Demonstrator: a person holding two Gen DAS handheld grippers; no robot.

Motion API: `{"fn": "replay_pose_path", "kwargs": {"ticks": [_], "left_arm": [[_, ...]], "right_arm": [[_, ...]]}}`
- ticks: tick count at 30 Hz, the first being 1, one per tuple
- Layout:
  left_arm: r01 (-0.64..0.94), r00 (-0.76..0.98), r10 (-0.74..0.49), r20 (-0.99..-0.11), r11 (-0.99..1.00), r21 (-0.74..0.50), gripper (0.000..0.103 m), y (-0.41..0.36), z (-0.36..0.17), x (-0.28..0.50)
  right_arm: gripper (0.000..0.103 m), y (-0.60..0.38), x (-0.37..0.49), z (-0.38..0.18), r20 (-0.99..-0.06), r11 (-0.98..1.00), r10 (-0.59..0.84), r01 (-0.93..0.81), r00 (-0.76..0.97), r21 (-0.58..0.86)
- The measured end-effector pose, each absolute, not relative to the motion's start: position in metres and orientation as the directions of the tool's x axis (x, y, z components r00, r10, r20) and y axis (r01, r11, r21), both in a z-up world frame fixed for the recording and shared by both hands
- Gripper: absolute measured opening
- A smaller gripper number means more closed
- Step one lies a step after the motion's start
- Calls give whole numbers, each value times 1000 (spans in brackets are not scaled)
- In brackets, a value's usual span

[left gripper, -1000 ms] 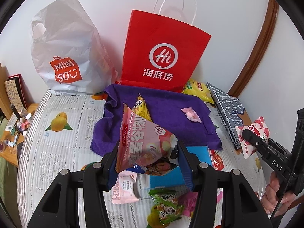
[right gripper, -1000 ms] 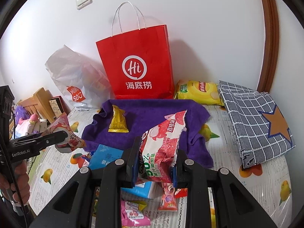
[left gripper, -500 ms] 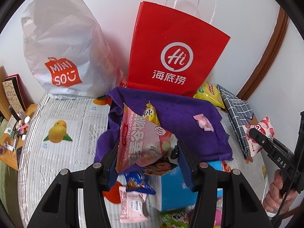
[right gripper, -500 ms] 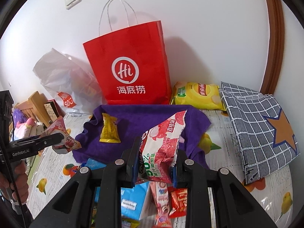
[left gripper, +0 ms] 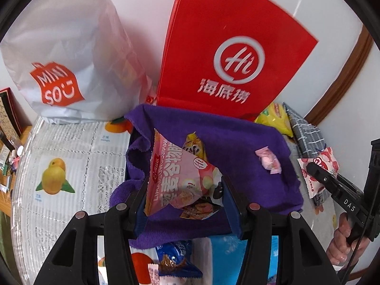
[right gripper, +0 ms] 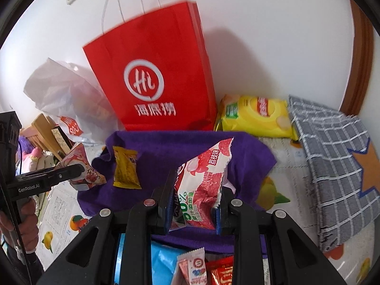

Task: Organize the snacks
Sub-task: 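Carry both held snack packets onto the purple towel with both tools, then open both tools to release the packets onto the purple towel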

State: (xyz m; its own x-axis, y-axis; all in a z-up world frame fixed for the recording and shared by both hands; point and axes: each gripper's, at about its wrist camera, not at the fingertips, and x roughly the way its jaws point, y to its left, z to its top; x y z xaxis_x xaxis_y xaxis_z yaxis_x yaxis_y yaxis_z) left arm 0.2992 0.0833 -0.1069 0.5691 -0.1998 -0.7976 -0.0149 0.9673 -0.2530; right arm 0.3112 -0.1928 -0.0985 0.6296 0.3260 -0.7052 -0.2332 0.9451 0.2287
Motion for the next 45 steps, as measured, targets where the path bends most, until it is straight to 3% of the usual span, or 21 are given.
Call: {"fn": "replay_pose_path", "kwargs": {"ticks": [18,29,35,39,45], "left_arm": [[-22,475,-254,-843,954,-300,52,90,-156,324],[-22,455,-247,-855,957,-288,53,82,-162,328],[-12,443,-258,-859,956,-294,54,79,-163,328],[10,441,-247,-863,963,-270,71,74,-159,327],[28,474,-213,-854,973,-227,74,73,-142,320]], "right_arm": [[26,-183,348,-171,-801,928,364,-257,475,269],[29,-177,352,-180,-819,928,360,-266,448,262],[38,-178,350,-173,-825,940,321,-266,465,215],[49,-179,344,-159,-815,949,286,-265,504,170],[60,-193,330,-132,-790,960,259,-238,556,147]]}}
